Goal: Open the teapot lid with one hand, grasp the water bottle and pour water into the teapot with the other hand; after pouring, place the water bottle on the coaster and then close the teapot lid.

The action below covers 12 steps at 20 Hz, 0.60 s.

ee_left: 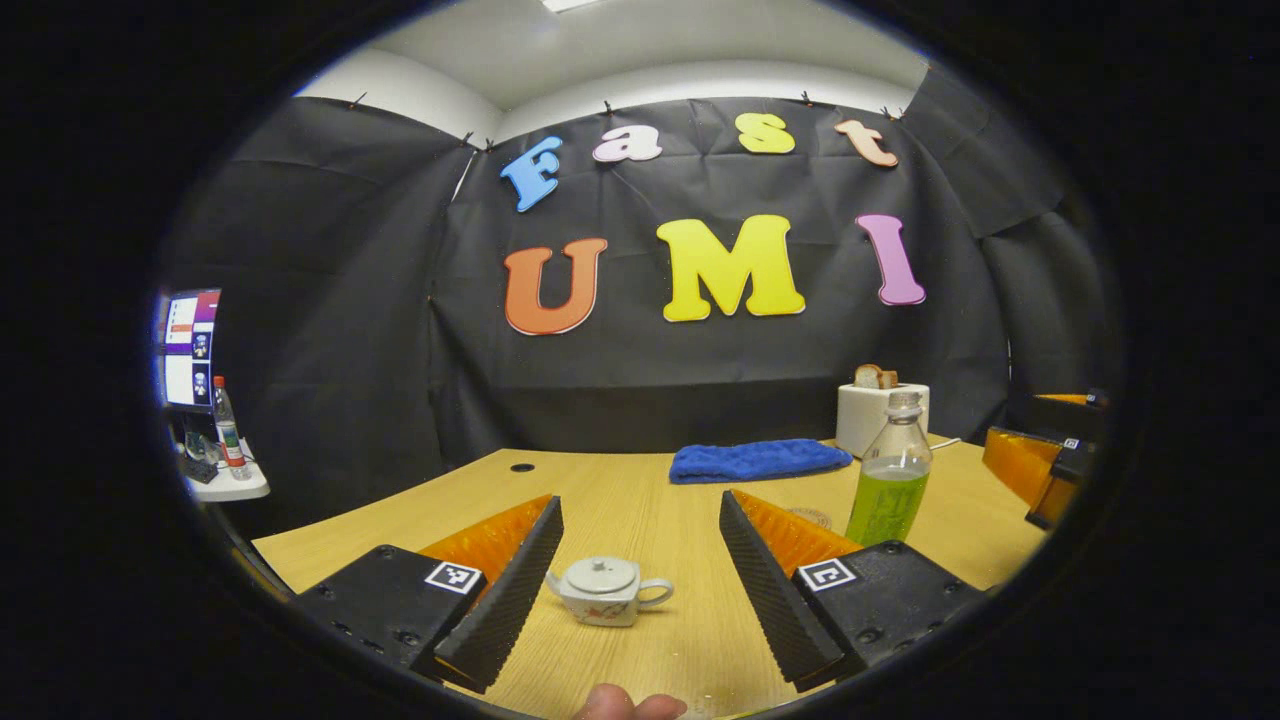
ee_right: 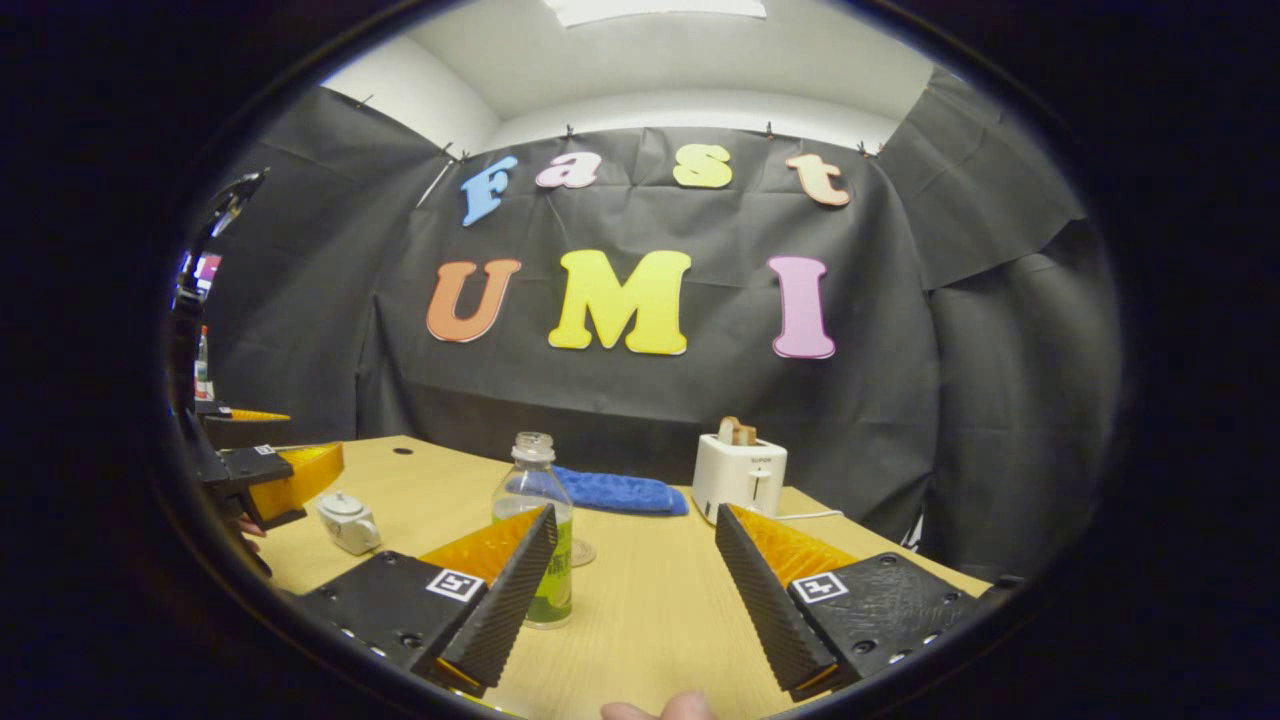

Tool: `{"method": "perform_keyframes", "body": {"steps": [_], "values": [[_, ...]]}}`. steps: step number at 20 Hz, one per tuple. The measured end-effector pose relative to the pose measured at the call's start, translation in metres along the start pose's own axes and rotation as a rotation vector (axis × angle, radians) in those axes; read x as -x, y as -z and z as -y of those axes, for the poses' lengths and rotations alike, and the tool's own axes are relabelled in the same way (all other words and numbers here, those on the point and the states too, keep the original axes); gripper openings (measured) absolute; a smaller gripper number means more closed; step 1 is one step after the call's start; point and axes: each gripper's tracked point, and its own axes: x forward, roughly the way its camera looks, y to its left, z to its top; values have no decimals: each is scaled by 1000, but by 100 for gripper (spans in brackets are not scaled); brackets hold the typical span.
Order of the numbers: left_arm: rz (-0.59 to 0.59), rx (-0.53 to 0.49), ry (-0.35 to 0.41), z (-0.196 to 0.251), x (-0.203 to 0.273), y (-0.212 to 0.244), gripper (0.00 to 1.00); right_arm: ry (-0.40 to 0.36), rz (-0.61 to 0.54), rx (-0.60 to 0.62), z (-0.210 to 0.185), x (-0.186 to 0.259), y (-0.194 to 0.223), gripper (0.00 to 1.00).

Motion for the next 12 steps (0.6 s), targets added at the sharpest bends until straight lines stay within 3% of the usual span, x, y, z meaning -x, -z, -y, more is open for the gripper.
{"method": "perform_keyframes", "body": {"steps": [7, 12], "values": [[-88, -3, -19, -21, -28, 30, 98, 6, -43, -6, 10, -2, 13, 95], [-164, -19, -12, -22, -55, 51, 79, 29, -44, 21, 20, -4, 14, 96]]}}
